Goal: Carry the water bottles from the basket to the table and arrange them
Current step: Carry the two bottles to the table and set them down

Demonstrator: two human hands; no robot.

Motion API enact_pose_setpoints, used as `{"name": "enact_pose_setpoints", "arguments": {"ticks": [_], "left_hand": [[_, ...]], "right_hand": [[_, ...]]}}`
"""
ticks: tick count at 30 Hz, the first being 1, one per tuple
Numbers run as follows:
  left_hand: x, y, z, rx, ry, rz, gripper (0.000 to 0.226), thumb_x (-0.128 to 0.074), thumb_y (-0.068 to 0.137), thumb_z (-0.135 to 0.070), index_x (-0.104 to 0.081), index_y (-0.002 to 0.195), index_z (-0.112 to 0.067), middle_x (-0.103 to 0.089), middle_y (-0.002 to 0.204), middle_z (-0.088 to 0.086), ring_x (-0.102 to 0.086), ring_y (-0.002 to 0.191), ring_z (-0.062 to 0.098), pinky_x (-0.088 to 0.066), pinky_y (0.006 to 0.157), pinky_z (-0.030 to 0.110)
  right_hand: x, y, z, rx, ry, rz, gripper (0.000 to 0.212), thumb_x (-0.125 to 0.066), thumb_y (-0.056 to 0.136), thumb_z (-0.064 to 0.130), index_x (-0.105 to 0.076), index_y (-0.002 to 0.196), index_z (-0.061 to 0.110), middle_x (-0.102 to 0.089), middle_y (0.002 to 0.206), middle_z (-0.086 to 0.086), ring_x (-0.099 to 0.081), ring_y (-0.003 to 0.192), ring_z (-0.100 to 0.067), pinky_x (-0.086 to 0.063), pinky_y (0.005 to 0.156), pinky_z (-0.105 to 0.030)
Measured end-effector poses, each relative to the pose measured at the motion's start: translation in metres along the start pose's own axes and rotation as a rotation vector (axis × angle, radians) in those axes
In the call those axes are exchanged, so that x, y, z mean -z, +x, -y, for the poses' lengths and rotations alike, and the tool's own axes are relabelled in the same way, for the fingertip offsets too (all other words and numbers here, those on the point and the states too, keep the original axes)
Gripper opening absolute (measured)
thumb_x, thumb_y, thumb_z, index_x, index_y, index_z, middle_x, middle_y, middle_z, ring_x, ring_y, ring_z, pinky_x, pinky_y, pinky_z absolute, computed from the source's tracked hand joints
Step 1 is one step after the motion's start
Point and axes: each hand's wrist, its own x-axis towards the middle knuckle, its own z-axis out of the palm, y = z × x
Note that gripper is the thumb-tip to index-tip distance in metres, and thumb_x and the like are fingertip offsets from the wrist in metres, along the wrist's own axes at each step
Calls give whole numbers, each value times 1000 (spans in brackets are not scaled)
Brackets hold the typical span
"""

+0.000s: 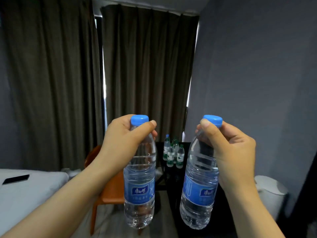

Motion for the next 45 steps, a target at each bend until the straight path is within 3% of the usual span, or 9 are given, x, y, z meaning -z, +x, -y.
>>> {"name": "enact_pose_setpoints", "arguments": {"ticks": [5, 14, 20, 24, 27, 33, 37, 41, 45], "left_hand": [[-14, 50, 50, 25, 5, 24, 23, -63, 86, -22, -69, 73, -4, -72, 70, 7, -66, 63, 12, -52, 60, 20], [-24, 149, 161, 75, -71, 79, 22, -67, 85, -22, -69, 72, -4, -71, 71, 13, -68, 67, 24, -56, 68, 35], [-14, 227, 230, 86, -101, 171, 21, -67, 84, -22, -69, 69, -8, -71, 65, 7, -66, 60, 19, -53, 60, 31], [-16, 260, 272, 99, -115, 233, 19, -70, 83, -25, -69, 69, -12, -71, 68, 6, -67, 65, 21, -54, 65, 37], [-22, 286, 305, 101, -97, 254, 18, -67, 82, -24, -68, 73, -8, -70, 68, 9, -67, 63, 22, -54, 61, 31], [-51, 325, 365, 124, -118, 325, 24, -67, 82, -23, -66, 78, 0, -68, 74, 20, -64, 73, 36, -55, 66, 43], [-79, 344, 406, 156, -131, 417, 20, -68, 82, -22, -67, 78, -3, -68, 71, 17, -63, 64, 29, -53, 60, 33], [-116, 362, 449, 191, -130, 490, 20, -69, 82, -18, -63, 72, -2, -61, 58, 1, -56, 55, 6, -47, 54, 17], [-155, 382, 496, 277, -123, 512, 22, -72, 81, -18, -63, 78, 2, -63, 68, 19, -58, 62, 15, -52, 63, 33]], "right_hand": [[-11, 44, -52, -26, 18, -22, 10, -73, 78, 24, -75, 75, 15, -69, 69, -5, -60, 66, -13, -52, 64, -25], [-57, 112, -153, -62, -41, -106, 15, -75, 71, 31, -76, 77, 17, -72, 70, -1, -64, 67, -13, -53, 65, -28], [-104, 153, -214, -60, -130, -194, 13, -72, 71, 30, -75, 74, 18, -71, 68, -2, -63, 63, -10, -53, 60, -21], [-122, 170, -248, -82, -197, -253, 12, -73, 74, 26, -76, 84, 20, -74, 73, 6, -65, 67, -3, -50, 62, -13], [-133, 183, -273, -116, -262, -279, 32, -72, 67, 37, -75, 94, 19, -76, 81, 5, -70, 75, -7, -54, 69, -19], [-136, 213, -329, -173, -332, -318, 43, -72, 61, 44, -75, 97, 20, -76, 84, 3, -72, 82, -15, -54, 75, -29], [-125, 236, -375, -209, -345, -338, 28, -73, 65, 36, -74, 90, 26, -76, 82, 6, -72, 81, -10, -54, 74, -24], [-105, 262, -422, -256, -361, -356, 26, -75, 65, 31, -73, 91, 29, -76, 83, 8, -72, 82, -9, -57, 73, -22], [-82, 291, -465, -296, -392, -347, 25, -78, 65, 26, -74, 90, 27, -76, 82, 8, -72, 81, -9, -56, 73, -23]]}}
